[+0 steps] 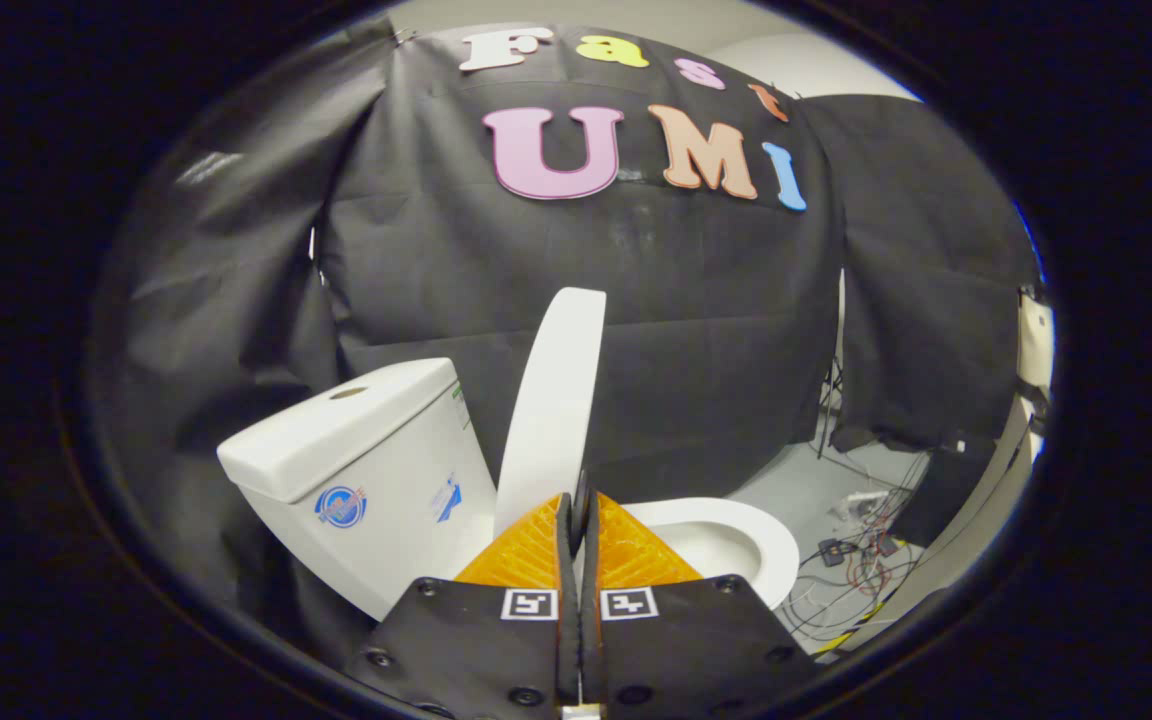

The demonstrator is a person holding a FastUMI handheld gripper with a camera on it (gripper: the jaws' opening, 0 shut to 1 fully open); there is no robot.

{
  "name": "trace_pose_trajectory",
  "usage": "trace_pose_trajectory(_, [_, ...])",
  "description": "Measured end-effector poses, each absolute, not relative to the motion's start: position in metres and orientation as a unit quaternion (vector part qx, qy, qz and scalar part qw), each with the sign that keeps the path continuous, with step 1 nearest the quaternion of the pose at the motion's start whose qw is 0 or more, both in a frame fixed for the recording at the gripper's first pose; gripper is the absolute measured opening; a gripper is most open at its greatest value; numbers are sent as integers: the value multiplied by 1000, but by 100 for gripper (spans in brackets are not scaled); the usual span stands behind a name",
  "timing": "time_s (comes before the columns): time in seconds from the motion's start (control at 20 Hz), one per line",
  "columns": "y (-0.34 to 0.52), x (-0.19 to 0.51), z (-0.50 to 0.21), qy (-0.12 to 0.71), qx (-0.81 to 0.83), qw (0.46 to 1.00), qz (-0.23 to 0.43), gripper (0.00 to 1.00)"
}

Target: Open the toilet lid.

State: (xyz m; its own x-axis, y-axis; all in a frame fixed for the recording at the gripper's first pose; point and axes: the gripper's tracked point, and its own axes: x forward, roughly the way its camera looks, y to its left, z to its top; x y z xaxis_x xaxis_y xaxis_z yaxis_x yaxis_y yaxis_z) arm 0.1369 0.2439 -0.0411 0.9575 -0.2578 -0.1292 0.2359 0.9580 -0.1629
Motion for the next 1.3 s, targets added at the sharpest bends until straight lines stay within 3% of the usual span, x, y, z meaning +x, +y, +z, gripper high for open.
trace_pose_trajectory(0.75, [298,150,-37,73,-131,984,-100,1])
trace_pose_trajectory(1.3, [349,167,-45,64,-125,989,-42,5])
